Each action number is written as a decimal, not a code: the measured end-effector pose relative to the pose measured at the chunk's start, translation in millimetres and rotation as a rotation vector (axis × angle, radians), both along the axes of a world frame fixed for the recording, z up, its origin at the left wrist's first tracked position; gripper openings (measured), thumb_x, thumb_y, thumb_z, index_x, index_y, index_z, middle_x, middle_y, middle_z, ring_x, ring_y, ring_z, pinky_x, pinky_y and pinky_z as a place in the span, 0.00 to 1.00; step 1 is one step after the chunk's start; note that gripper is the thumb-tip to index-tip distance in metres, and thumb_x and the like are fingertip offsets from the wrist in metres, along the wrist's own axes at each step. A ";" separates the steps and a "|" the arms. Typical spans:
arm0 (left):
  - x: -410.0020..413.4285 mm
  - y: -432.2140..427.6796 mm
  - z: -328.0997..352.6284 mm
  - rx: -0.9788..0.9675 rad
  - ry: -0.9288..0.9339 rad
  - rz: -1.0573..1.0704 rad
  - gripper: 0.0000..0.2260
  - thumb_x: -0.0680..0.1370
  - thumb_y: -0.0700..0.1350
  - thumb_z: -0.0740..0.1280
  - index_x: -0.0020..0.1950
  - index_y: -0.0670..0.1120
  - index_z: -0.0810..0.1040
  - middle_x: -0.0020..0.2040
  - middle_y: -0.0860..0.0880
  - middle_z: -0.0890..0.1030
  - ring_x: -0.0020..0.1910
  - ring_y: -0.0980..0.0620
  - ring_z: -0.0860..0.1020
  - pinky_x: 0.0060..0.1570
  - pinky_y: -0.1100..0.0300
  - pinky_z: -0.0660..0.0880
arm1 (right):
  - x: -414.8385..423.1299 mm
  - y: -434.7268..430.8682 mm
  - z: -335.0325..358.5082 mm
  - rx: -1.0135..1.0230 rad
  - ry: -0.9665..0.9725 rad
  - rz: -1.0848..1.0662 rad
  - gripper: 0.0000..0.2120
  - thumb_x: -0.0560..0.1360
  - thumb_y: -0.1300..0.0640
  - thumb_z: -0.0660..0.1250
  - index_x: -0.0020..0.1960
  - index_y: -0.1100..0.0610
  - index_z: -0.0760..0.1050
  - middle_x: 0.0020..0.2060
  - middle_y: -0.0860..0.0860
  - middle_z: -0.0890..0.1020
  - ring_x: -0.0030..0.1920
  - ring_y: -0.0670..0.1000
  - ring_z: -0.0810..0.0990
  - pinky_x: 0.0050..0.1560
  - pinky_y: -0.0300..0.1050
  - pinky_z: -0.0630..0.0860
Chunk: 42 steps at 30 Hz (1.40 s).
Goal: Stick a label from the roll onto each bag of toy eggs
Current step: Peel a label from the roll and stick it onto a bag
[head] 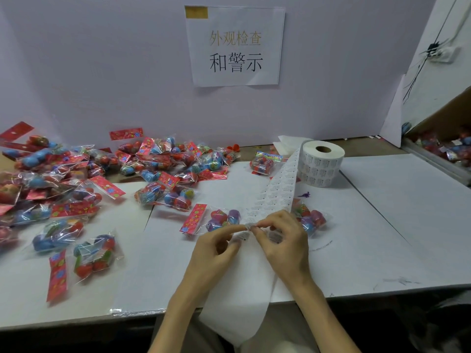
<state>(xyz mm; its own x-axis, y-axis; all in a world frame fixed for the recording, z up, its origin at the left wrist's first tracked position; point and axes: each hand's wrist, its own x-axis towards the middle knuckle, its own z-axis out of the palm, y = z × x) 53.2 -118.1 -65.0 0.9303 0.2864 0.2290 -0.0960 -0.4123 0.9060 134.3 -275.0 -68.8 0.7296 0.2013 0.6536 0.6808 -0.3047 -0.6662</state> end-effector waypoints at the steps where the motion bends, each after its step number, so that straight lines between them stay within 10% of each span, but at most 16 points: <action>1: 0.3 0.0 -0.4 0.008 -0.031 0.030 0.11 0.82 0.45 0.69 0.58 0.61 0.84 0.53 0.68 0.83 0.55 0.62 0.80 0.51 0.71 0.77 | 0.6 -0.3 -0.5 0.012 -0.002 -0.007 0.05 0.73 0.57 0.77 0.43 0.55 0.82 0.41 0.45 0.80 0.43 0.46 0.79 0.41 0.46 0.79; 9: 5.0 7.5 -10.7 0.082 -0.150 0.375 0.13 0.80 0.37 0.69 0.47 0.56 0.84 0.43 0.64 0.83 0.48 0.61 0.79 0.42 0.72 0.75 | -3.1 0.9 0.8 0.088 0.095 -0.025 0.17 0.77 0.62 0.71 0.60 0.43 0.77 0.49 0.36 0.80 0.52 0.43 0.79 0.52 0.31 0.78; 20: 5.0 -1.7 -6.1 0.340 0.018 0.443 0.12 0.80 0.52 0.70 0.64 0.61 0.82 0.34 0.62 0.78 0.34 0.60 0.78 0.49 0.57 0.83 | -2.5 6.0 -0.7 -0.424 0.207 0.232 0.39 0.79 0.46 0.66 0.77 0.27 0.43 0.70 0.34 0.71 0.68 0.43 0.72 0.71 0.43 0.63; 23: 4.1 -1.9 -4.7 0.365 -0.004 0.426 0.10 0.80 0.53 0.70 0.61 0.59 0.84 0.37 0.60 0.81 0.36 0.59 0.79 0.49 0.52 0.82 | -1.2 5.3 -2.0 -0.448 0.223 0.296 0.38 0.78 0.45 0.66 0.79 0.30 0.47 0.67 0.29 0.72 0.70 0.40 0.72 0.75 0.49 0.65; 31: 3.7 6.4 -8.5 0.030 -0.045 0.377 0.10 0.76 0.48 0.77 0.55 0.58 0.83 0.49 0.60 0.85 0.45 0.59 0.83 0.48 0.64 0.82 | 3.0 1.9 -5.6 -0.197 0.244 0.306 0.30 0.76 0.53 0.69 0.73 0.31 0.66 0.57 0.34 0.82 0.60 0.37 0.78 0.58 0.30 0.76; 42: 6.1 11.2 -1.9 -0.260 -0.069 0.217 0.25 0.73 0.39 0.78 0.62 0.59 0.74 0.51 0.53 0.84 0.49 0.58 0.84 0.41 0.64 0.82 | 13.1 4.5 -9.8 -0.001 0.487 0.169 0.37 0.76 0.49 0.73 0.75 0.35 0.55 0.54 0.41 0.81 0.50 0.40 0.82 0.43 0.28 0.78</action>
